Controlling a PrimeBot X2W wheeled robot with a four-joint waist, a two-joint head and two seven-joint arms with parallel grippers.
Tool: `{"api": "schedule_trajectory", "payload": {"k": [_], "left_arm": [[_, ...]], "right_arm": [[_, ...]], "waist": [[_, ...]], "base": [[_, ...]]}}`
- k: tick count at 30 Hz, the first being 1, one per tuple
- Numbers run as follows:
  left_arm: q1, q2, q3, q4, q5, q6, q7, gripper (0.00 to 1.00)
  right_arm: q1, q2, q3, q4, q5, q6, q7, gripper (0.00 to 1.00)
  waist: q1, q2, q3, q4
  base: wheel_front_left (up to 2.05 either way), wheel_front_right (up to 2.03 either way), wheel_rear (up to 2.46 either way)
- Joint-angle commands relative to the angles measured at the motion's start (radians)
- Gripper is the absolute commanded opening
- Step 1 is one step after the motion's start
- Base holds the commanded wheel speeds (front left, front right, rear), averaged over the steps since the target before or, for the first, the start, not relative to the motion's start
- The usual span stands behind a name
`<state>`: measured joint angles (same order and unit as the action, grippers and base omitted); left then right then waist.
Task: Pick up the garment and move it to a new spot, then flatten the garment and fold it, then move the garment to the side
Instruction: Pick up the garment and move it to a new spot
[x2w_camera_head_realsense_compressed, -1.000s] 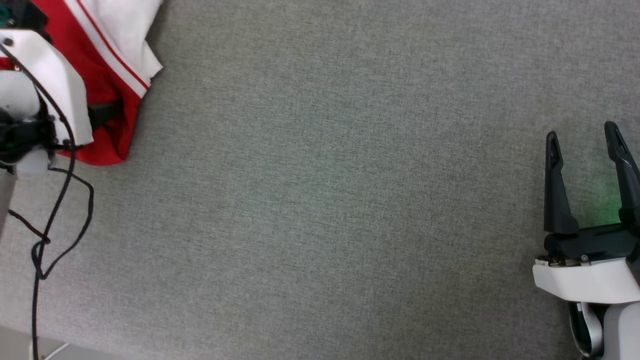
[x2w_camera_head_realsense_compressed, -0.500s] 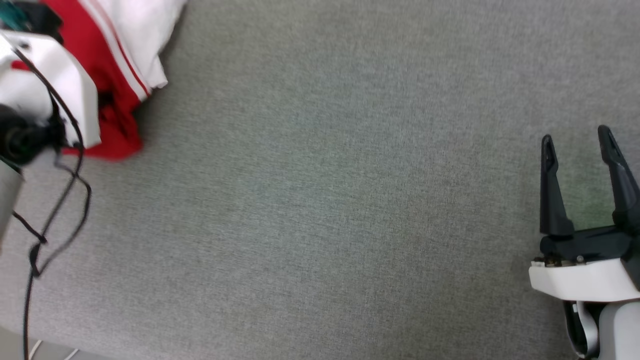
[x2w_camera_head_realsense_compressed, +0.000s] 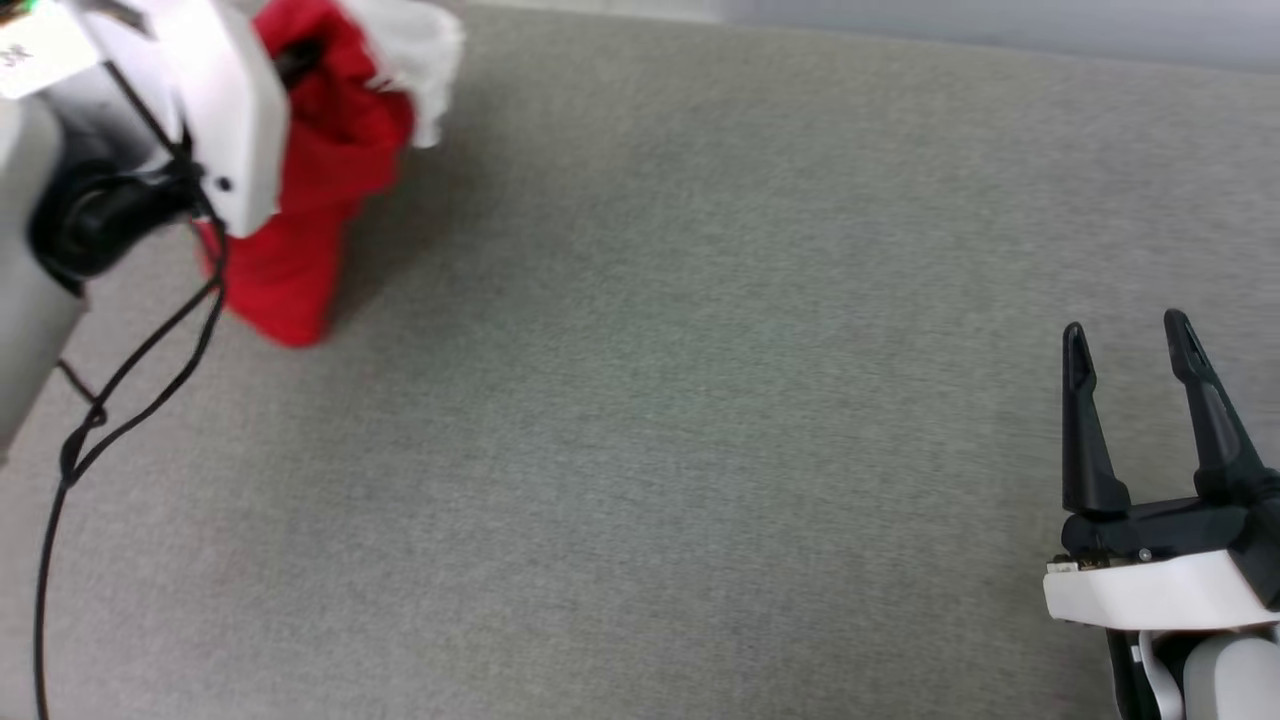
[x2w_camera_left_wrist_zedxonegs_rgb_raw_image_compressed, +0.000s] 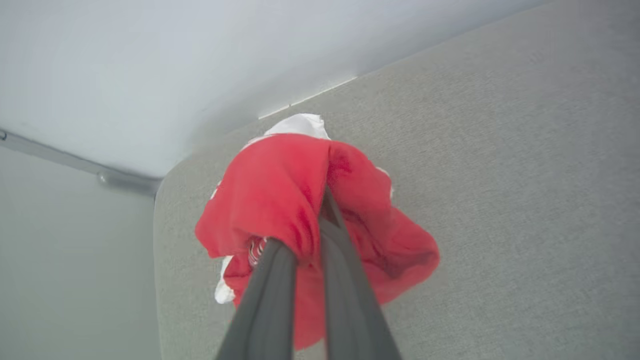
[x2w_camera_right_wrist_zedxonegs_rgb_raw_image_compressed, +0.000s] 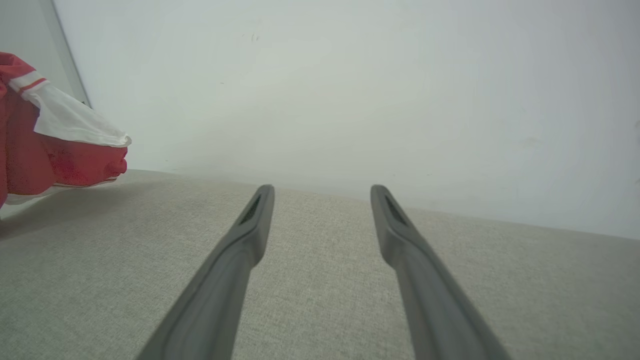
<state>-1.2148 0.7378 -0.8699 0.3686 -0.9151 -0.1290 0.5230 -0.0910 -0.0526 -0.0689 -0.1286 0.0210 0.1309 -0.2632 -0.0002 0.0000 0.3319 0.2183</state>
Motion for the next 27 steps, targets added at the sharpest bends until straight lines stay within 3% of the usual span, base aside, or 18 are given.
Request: {"api": "schedule_trajectory", "payload": {"k": [1,5,15,17,24,26,27], "left_arm": [[-0.018,-0.022,-0.023,-0.024,0.000,0.001,-0.009,0.00],[-0.061,-0.062,-0.097,-0.094,0.004,0.001,-0.037,0.00],[-0.106,-0.299,-0.301,-0.121,-0.003,0.001,-0.181,0.00],[-0.101,-0.325,-0.325,-0.115,-0.004,0.001,-0.199,0.00],[0.030,-0.454,-0.408,-0.086,0.003,0.001,-0.243,0.00],[0.116,-0.483,-0.411,-0.100,0.037,0.001,-0.204,0.00],[0.257,-0.508,-0.408,-0.135,0.094,0.000,-0.128,0.00]], "right_arm": [[0.016,0.004,-0.003,0.004,0.010,0.000,-0.002,1.00],[0.024,0.004,-0.009,0.010,0.031,0.000,-0.002,1.00],[0.019,0.004,-0.008,0.017,0.069,0.000,-0.002,1.00],[0.017,0.004,-0.010,0.017,0.071,0.000,-0.002,1.00],[0.014,0.004,-0.017,0.019,0.089,0.000,-0.002,1.00],[0.014,0.004,-0.016,0.020,0.092,0.000,-0.002,1.00],[0.015,0.004,-0.016,0.022,0.091,0.000,-0.002,1.00]], "waist": [[0.0002,0.0000,-0.029,-0.035],[0.0002,0.0000,-0.046,-0.086],[0.0002,0.0000,-0.034,-0.228],[0.0002,0.0000,-0.030,-0.240],[0.0002,0.0000,-0.008,-0.298],[0.0002,0.0000,-0.004,-0.307],[0.0002,0.0000,0.000,-0.313]], "base": [[0.00,0.00,0.00],[0.00,0.00,0.00],[0.00,0.00,0.00],[0.00,0.00,0.00],[0.00,0.00,0.00],[0.00,0.00,0.00],[0.00,0.00,0.00]]}}
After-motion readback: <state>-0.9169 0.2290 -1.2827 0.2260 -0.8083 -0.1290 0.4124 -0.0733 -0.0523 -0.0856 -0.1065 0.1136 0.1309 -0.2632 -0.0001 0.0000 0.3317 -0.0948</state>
